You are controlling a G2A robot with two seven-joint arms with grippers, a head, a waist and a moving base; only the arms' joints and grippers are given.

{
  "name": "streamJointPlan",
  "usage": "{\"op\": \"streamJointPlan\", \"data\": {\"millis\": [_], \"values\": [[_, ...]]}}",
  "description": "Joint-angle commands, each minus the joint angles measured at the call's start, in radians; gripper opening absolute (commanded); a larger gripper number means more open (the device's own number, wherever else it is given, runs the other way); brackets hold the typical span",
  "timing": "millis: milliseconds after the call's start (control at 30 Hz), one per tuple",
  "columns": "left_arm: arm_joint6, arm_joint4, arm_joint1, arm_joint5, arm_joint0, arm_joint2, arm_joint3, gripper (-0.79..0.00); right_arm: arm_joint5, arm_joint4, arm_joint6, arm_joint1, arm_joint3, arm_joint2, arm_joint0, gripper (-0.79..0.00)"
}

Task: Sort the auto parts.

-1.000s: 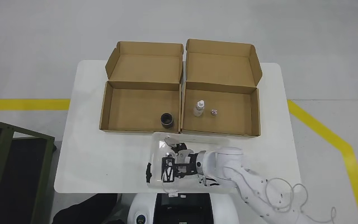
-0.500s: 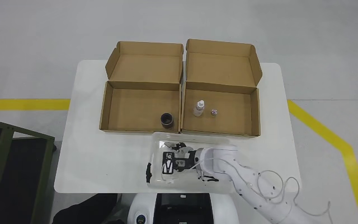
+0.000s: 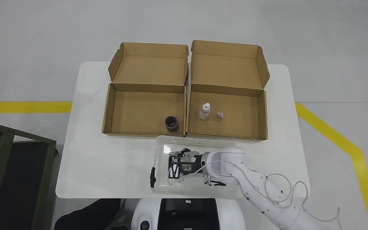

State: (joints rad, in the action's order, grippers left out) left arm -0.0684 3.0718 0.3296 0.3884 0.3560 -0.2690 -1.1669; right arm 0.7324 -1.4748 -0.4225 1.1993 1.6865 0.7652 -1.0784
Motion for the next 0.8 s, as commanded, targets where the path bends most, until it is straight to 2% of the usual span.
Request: {"op": "streamJointPlan", "data": {"millis": [0, 367, 767], "values": [[0.000, 0.000, 0.000, 0.000, 0.000, 0.000, 0.000, 0.000, 0.008, -0.002, -0.001, -0.002, 0.012, 0.003, -0.003, -0.785], [0.000, 0.000, 0.000, 0.000, 0.000, 0.000, 0.000, 0.000, 0.064, 0.066, 0.008, -0.018, 0.093, 0.064, -0.032, -0.785], [0.000, 0.000, 0.000, 0.000, 0.000, 0.000, 0.000, 0.000, 0.155, 0.292, 0.053, -0.043, 0.174, 0.182, -0.067, -0.785]]}}
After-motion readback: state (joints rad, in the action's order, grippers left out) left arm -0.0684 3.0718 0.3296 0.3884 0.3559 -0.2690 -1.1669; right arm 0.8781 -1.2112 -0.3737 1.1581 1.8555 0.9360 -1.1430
